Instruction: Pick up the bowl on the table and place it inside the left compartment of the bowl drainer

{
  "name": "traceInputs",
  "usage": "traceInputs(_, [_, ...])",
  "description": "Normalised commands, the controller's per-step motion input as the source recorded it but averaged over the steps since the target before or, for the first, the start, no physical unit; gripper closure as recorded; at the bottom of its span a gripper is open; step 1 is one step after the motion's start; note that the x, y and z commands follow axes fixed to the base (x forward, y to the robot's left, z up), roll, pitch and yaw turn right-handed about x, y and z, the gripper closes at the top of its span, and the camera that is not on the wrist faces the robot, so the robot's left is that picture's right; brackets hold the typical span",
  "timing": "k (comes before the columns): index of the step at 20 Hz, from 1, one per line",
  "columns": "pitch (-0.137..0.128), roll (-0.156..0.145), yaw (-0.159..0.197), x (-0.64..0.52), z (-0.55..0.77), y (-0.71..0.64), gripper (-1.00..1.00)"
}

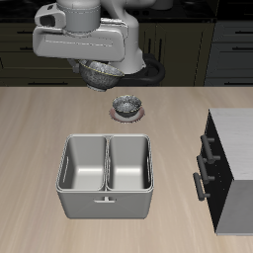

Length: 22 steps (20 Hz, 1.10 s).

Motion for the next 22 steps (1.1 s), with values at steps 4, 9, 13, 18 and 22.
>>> traceInputs(4, [0.001, 0.038, 0.01, 0.17, 0.04, 0.37, 1.0])
traceInputs(9, [-0.011, 0.028, 0.01, 0.16, 0.07, 0.31, 1.0])
traceInputs(13, [0.003, 0.031, 0.009, 0.18, 0.03, 0.24, 1.0])
traceInputs(18, [0.014, 0.004, 0.001, 0.17, -0.06, 0.15, 1.0])
traceInputs(22, [0.021, 0.008, -0.011, 0.15, -0.11, 0.14, 1.0])
